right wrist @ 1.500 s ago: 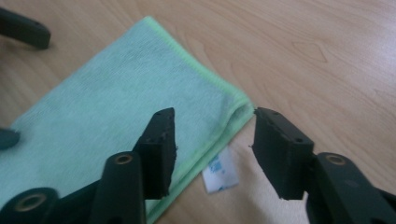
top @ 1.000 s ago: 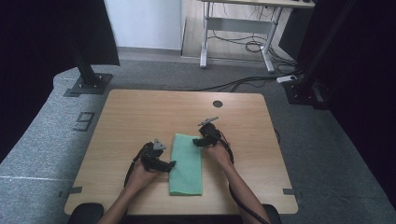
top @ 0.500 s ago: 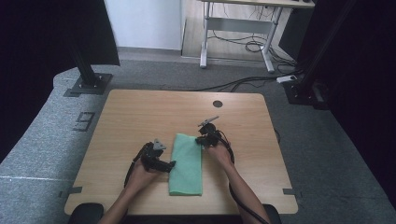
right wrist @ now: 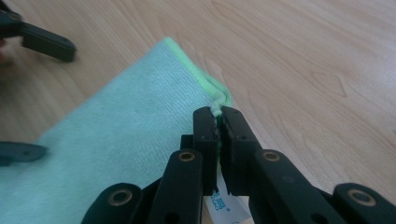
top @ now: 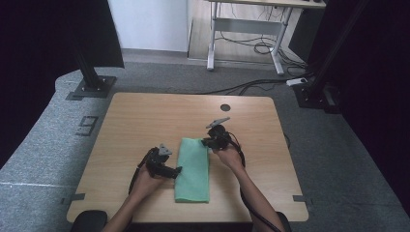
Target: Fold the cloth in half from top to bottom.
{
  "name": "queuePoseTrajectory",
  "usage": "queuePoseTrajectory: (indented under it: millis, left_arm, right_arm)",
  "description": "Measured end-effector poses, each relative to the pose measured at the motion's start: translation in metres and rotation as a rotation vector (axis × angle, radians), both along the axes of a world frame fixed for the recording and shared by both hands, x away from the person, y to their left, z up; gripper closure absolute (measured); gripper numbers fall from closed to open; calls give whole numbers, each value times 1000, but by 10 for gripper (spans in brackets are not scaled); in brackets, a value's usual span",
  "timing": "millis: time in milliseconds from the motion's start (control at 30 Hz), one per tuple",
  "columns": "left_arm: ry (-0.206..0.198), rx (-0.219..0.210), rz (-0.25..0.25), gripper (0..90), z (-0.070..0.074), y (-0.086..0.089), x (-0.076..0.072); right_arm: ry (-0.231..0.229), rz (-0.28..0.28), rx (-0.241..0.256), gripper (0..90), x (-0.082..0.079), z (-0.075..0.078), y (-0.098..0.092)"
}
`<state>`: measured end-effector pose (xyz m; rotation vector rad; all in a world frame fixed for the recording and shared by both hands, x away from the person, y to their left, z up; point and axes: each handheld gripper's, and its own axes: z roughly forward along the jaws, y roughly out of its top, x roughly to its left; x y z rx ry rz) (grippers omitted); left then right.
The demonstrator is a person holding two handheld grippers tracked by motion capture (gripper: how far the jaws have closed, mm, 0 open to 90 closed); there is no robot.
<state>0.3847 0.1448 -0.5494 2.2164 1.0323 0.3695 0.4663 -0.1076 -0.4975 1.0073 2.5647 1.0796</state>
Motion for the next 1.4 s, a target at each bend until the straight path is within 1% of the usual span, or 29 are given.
queuePoseTrajectory:
  millis: [33, 133, 233, 433, 667, 833, 1033, 1100, 1167, 1267, 1400]
  left_arm:
    - [0, 3, -1, 9, 0, 0, 0]
    - [0, 3, 1, 9, 0, 0, 0]
    - [0, 6, 2, 9, 0, 0, 0]
    - [-1, 5, 9, 8, 0, 0, -1]
    - [-1, 6, 11, 8, 0, -1, -1]
    - [-2, 6, 16, 8, 0, -1, -1]
    - [1, 4, 10, 7, 0, 0, -1]
    - [7, 3, 3, 7, 1, 1, 0]
    - [26, 5, 0, 11, 3, 1, -1]
    - [31, 21, -21, 16, 4, 1, -5]
    - [24, 18, -10, 7, 3, 1, -6]
  right_arm:
    - [1, 1, 4, 845, -2, 3, 0]
    - [-19, 23, 18, 846, -9, 10, -2]
    - [-35, 48, 44, 846, -16, 18, -4]
    - [-61, 92, 73, 846, -36, 34, -6]
    - [-84, 148, 93, 845, -62, 44, -9]
    - [-98, 184, 102, 845, -80, 45, -11]
    - [-99, 216, 108, 844, -99, 37, -15]
    - [-101, 217, 102, 844, -102, 34, -16]
    - [-99, 216, 99, 843, -104, 32, -16]
    - [-95, 216, 99, 843, -105, 29, -17]
    - [-89, 227, 102, 843, -109, 24, -17]
